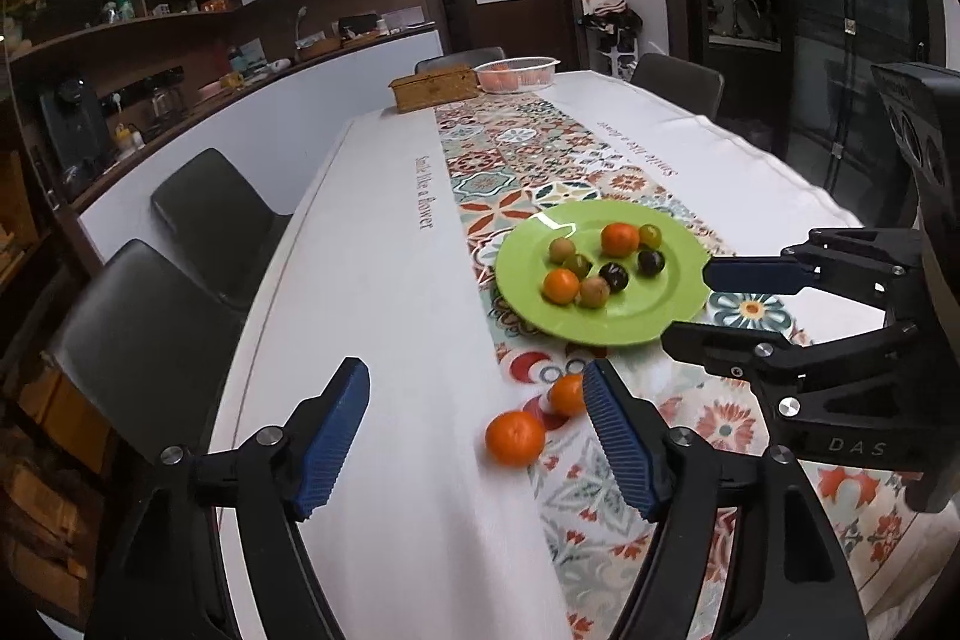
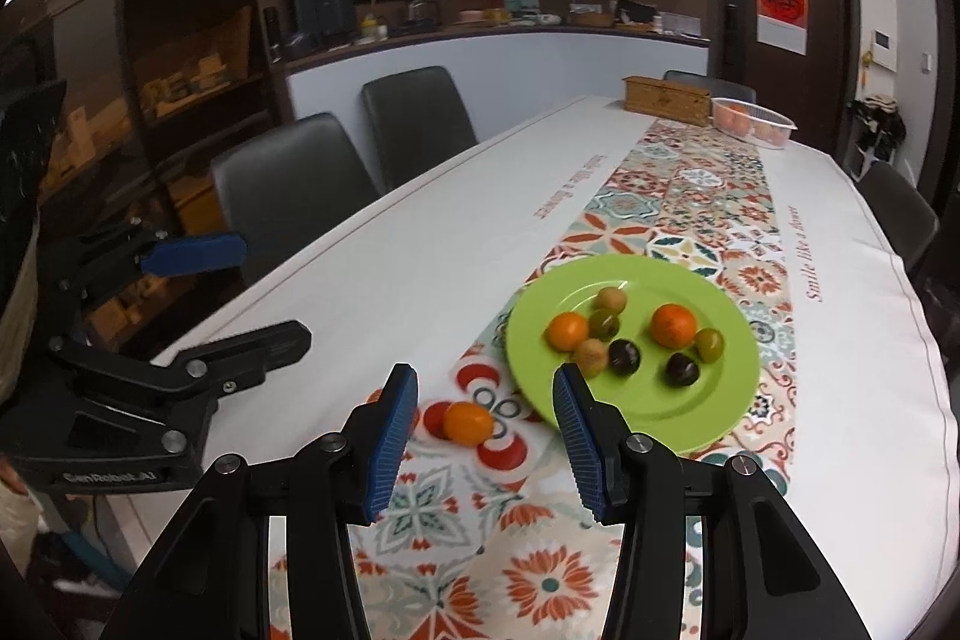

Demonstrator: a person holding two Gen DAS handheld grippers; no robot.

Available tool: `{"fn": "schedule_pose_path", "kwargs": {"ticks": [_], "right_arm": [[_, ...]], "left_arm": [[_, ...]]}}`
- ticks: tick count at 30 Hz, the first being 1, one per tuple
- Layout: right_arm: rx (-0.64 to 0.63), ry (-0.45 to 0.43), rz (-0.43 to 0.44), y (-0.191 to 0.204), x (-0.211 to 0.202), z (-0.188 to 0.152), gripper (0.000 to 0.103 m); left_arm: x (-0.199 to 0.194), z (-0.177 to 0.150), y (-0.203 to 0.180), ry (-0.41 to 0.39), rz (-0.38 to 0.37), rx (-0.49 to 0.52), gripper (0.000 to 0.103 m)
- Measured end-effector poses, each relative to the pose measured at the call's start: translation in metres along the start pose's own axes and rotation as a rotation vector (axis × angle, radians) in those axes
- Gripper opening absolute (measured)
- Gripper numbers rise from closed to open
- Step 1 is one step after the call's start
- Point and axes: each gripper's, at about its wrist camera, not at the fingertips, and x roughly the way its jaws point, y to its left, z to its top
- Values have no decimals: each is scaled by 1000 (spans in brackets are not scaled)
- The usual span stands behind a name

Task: Organize fruits
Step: 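Move the left tool to a large orange while the right tool approaches another orange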

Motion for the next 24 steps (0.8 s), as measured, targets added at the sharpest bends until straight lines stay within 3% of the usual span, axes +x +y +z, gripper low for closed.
{"fn": "schedule_pose_path", "kwargs": {"ticks": [8, 24], "right_arm": [[-97, 55, 18, 14, 15, -19, 48], [-223, 176, 24, 18, 75, -34, 48]], "left_arm": [[13, -24, 1, 37, -21, -3, 73], [68, -52, -5, 86, -103, 92, 73]]}}
